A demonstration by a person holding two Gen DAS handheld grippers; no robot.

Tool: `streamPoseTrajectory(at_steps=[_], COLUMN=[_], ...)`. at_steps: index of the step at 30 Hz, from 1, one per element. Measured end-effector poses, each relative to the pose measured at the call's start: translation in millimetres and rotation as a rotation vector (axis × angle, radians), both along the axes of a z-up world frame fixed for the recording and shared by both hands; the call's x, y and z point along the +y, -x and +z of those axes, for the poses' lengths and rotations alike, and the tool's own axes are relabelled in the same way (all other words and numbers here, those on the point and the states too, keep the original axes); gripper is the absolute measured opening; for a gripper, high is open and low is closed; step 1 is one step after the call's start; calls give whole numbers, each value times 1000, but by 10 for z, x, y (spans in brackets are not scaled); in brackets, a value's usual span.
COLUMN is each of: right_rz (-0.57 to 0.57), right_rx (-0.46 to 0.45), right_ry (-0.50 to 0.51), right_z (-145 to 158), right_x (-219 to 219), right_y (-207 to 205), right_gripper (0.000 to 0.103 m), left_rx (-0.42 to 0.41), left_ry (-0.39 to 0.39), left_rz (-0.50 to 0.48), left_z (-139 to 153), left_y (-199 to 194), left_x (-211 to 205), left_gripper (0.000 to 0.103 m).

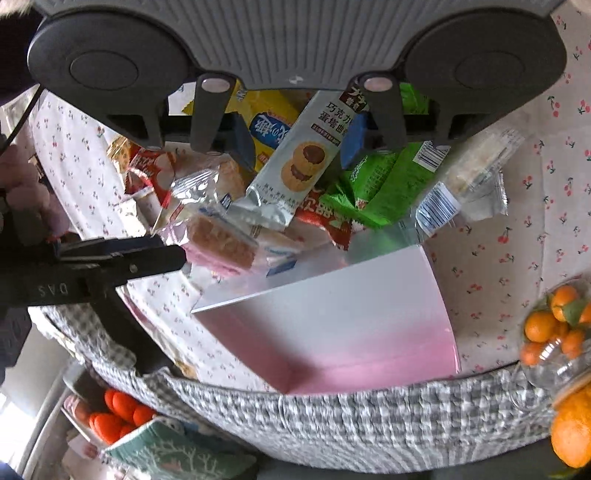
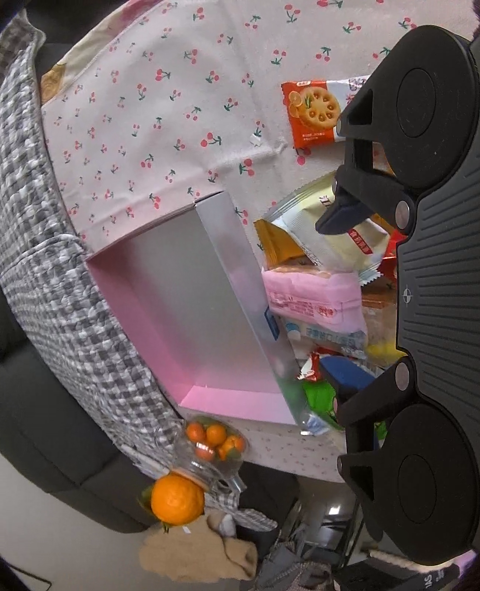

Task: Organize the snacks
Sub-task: 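Grasp the pink wafer pack with the right gripper while the left grasps the cookie bar, then carry both snacks into the pink box and open both grippers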

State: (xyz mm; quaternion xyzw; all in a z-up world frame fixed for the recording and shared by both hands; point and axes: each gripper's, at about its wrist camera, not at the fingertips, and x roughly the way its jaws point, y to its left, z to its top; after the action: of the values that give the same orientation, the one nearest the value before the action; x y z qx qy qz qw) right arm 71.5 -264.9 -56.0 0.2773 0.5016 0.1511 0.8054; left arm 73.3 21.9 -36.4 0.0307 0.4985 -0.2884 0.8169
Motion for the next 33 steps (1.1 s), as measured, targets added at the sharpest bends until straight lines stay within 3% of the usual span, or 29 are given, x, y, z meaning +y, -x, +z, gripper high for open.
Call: streamPoseTrajectory(at_steps=[13,18,26,33], right_rz=[-9,-12,-28,-36], right_rx=[9,12,15,16], right_ry=[61,106,99,81], right_z=[-92,-115,-64,13], right_x=[258,301,264,235], right_y=[-169,-185,-158,-111], right_gripper=[52,35,33,32], left_rx=[-2,-14,-30,-18], left_ry=[-116,-112,-107,-93], left_rz=[-68,-54,-44,-14], left_z=[-162,-159,-135,-106], left_y=[-23,1,1,2], left_x=[-26,-1,-64,-40], left_gripper=[46,45,31,28])
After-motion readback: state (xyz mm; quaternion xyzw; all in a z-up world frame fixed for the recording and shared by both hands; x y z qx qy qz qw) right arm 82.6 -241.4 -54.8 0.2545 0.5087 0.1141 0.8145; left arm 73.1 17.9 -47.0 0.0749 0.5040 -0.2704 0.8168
